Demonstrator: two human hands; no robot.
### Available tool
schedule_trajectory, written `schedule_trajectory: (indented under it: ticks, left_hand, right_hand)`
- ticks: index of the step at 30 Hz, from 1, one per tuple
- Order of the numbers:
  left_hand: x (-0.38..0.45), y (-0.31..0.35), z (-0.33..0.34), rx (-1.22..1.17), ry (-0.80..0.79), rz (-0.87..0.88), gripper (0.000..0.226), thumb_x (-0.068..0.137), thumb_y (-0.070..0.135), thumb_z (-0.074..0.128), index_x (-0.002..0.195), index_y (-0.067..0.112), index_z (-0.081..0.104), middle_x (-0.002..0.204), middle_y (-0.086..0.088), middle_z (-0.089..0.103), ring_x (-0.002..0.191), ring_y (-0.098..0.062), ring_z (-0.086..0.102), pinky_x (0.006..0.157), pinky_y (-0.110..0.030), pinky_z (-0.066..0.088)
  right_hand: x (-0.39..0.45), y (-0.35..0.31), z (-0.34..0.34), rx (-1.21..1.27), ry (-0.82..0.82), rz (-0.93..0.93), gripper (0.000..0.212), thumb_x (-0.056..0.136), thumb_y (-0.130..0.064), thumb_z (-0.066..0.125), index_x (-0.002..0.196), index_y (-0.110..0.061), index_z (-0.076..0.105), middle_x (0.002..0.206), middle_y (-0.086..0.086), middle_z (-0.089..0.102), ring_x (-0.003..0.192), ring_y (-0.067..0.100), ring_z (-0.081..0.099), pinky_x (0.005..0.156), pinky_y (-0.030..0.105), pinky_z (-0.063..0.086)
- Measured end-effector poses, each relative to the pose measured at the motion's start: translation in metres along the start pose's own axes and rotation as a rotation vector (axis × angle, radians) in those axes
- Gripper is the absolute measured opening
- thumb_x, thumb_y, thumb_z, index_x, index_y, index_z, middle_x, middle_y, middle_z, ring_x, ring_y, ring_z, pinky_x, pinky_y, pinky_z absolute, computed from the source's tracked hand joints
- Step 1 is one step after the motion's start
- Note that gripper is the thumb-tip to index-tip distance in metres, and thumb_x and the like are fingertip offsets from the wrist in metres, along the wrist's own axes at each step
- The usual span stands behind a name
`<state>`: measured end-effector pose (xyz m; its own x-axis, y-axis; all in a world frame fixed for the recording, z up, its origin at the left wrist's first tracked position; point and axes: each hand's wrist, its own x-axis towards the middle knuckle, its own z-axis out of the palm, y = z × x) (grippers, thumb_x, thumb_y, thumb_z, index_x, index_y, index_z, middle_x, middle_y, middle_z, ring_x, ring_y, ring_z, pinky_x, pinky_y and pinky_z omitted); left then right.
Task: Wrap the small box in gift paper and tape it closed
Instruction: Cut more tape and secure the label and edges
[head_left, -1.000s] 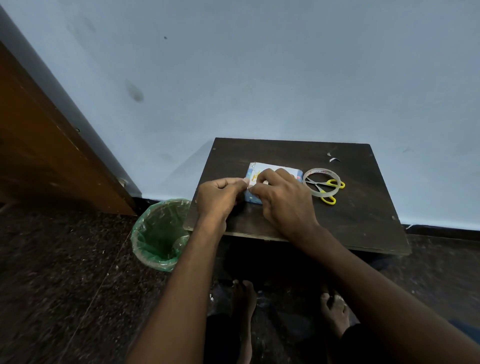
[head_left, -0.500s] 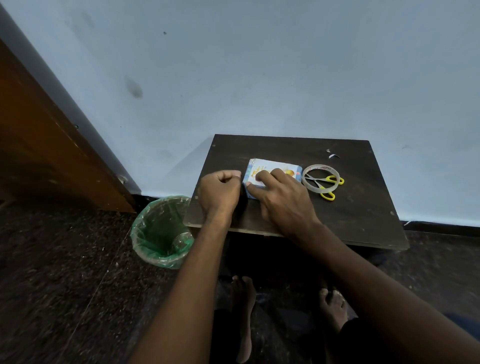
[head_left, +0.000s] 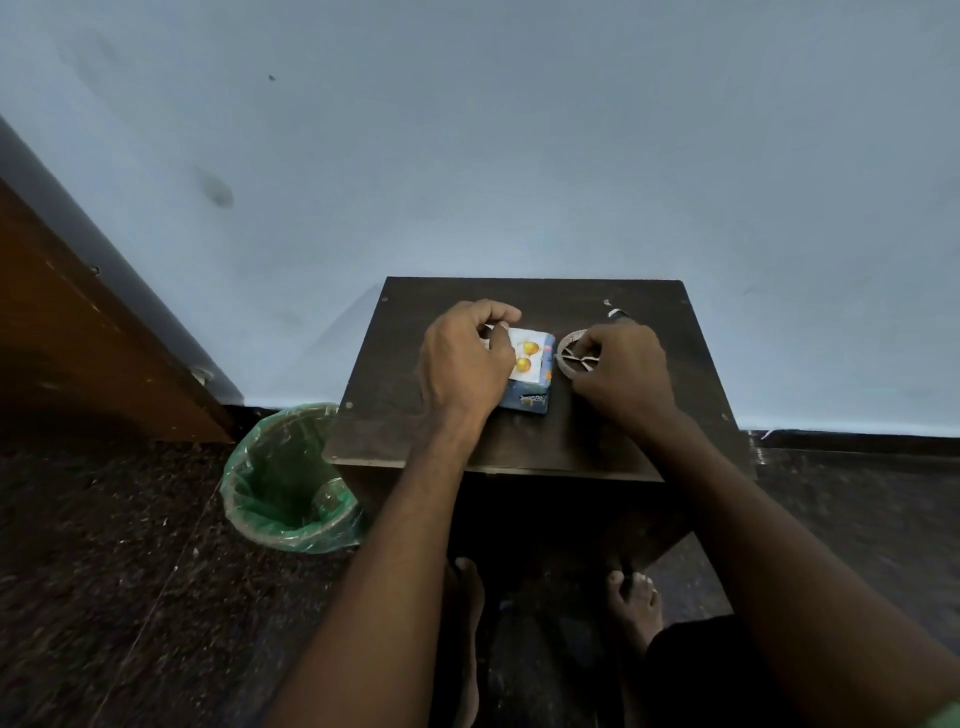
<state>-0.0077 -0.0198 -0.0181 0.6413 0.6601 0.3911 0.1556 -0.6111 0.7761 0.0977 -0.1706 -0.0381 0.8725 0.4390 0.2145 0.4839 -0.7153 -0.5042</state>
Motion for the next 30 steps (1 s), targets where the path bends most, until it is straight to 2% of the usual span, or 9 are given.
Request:
schedule_trajectory:
  ticks: [2,5,8,11,14,17,22,25,30]
  left_hand:
    - [0.001,0.001,0.001,-0.01,0.003,0.002,0.024,0.091,0.012,0.068,0.097,0.03,0.081,0.099,0.018,0.076,0.087,-0.003,0.07,0.079,-0.033,0.061]
    - [0.0,0.004,0.002,-0.023,-0.014,0.02,0.025,0.091,0.01,0.067,0.098,0.029,0.082,0.098,0.018,0.076,0.087,-0.003,0.07,0.08,-0.03,0.06]
    - [0.0,0.003,0.0,-0.015,-0.068,0.069,0.023,0.091,0.011,0.07,0.101,0.028,0.082,0.099,0.018,0.076,0.085,-0.003,0.069,0.079,-0.029,0.059]
    - [0.001,0.005,0.003,-0.022,-0.142,0.14,0.023,0.091,0.015,0.074,0.108,0.029,0.081,0.103,0.017,0.075,0.087,-0.002,0.07,0.079,-0.028,0.058]
    - [0.004,0.01,0.006,-0.092,-0.238,0.158,0.034,0.092,0.015,0.077,0.123,0.027,0.077,0.112,0.015,0.076,0.093,-0.001,0.071,0.079,-0.018,0.053]
    - [0.003,0.015,0.004,-0.175,-0.315,0.162,0.036,0.096,0.011,0.075,0.13,0.02,0.074,0.118,0.008,0.075,0.093,0.001,0.068,0.08,-0.006,0.044]
    - [0.003,0.016,-0.001,-0.275,-0.416,0.106,0.018,0.1,0.015,0.073,0.116,0.018,0.081,0.107,0.008,0.077,0.089,-0.001,0.067,0.079,-0.018,0.052]
    - [0.002,0.021,-0.002,-0.357,-0.418,0.069,0.009,0.099,0.016,0.076,0.103,0.016,0.083,0.097,0.002,0.08,0.087,-0.006,0.069,0.077,-0.022,0.054]
    - [-0.003,0.029,-0.002,-0.559,-0.358,-0.074,0.01,0.095,0.013,0.079,0.103,0.007,0.083,0.093,-0.009,0.082,0.083,-0.011,0.071,0.076,-0.026,0.054]
  right_hand:
    - [-0.002,0.001,0.002,-0.066,-0.055,0.025,0.007,0.077,-0.012,0.075,0.083,-0.014,0.077,0.095,0.007,0.058,0.101,0.03,0.053,0.07,0.031,0.038]
    - [-0.004,0.001,0.0,-0.055,0.02,0.018,0.004,0.077,-0.009,0.073,0.076,-0.011,0.076,0.095,0.007,0.061,0.102,0.03,0.052,0.068,0.032,0.04]
    - [-0.005,-0.005,-0.014,0.129,0.096,0.061,0.008,0.075,-0.014,0.072,0.07,-0.02,0.074,0.08,-0.005,0.068,0.093,0.023,0.059,0.068,0.031,0.044]
    - [-0.006,-0.01,-0.032,0.341,0.141,0.074,0.011,0.075,-0.018,0.077,0.069,-0.025,0.071,0.068,-0.011,0.07,0.071,0.009,0.067,0.064,0.026,0.048]
    - [-0.014,-0.011,-0.039,0.513,0.079,0.053,0.009,0.077,-0.016,0.081,0.073,-0.023,0.076,0.065,-0.01,0.071,0.061,0.001,0.063,0.063,0.023,0.049]
    - [-0.021,-0.007,-0.042,0.602,0.004,0.003,0.009,0.08,-0.012,0.079,0.077,-0.02,0.079,0.067,-0.01,0.071,0.063,0.003,0.062,0.063,0.027,0.051]
    - [-0.023,-0.006,-0.056,0.715,-0.043,-0.096,0.008,0.083,-0.016,0.073,0.08,-0.02,0.079,0.068,-0.008,0.069,0.063,0.009,0.056,0.06,0.03,0.043]
    - [-0.023,-0.004,-0.065,0.747,-0.047,-0.136,0.013,0.085,-0.011,0.071,0.082,-0.02,0.08,0.077,-0.004,0.073,0.074,0.016,0.064,0.067,0.038,0.05]
    - [-0.022,-0.007,-0.068,0.821,-0.076,-0.167,0.016,0.094,-0.003,0.066,0.095,-0.012,0.08,0.087,0.003,0.077,0.08,0.017,0.069,0.076,0.036,0.056]
